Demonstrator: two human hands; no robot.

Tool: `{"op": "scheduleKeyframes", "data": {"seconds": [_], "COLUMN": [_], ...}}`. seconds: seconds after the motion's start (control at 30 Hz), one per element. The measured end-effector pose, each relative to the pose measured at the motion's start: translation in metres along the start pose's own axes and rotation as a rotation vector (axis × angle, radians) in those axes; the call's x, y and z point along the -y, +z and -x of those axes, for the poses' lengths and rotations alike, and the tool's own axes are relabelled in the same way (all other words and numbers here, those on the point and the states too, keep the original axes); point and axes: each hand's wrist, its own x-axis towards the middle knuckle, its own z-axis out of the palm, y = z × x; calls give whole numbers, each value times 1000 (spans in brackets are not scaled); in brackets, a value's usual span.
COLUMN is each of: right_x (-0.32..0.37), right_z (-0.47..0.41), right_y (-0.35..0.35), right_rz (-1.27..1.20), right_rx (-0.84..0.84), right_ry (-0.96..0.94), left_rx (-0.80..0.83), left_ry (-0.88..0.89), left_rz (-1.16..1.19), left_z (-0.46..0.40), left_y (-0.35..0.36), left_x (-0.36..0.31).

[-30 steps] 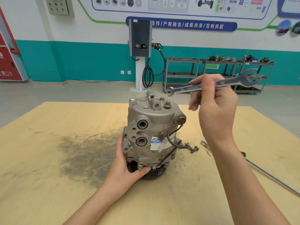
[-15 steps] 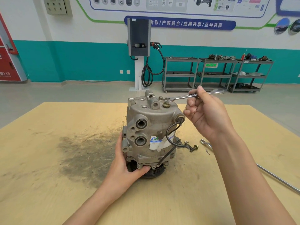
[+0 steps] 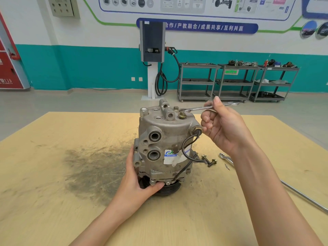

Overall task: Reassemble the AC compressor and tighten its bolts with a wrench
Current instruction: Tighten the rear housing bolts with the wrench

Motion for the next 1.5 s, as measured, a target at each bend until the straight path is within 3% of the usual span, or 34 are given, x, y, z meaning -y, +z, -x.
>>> {"op": "scheduleKeyframes", "data": {"seconds": [0.37, 0.97, 1.5], "right_x": [-2, 2, 5], "right_z": [-2, 2, 5], "right_y": [0, 2, -3], "right_rz": [-91, 56, 80], "right_rx": [-4, 54, 181], "right_ry": [96, -118, -208], "left_rx": [-1, 48, -69], "left_ry": [15, 21, 81], "left_rz": [0, -32, -150], "left_z": [0, -2, 5], "left_y": [0, -5, 3], "left_x": [1, 2, -2]}}
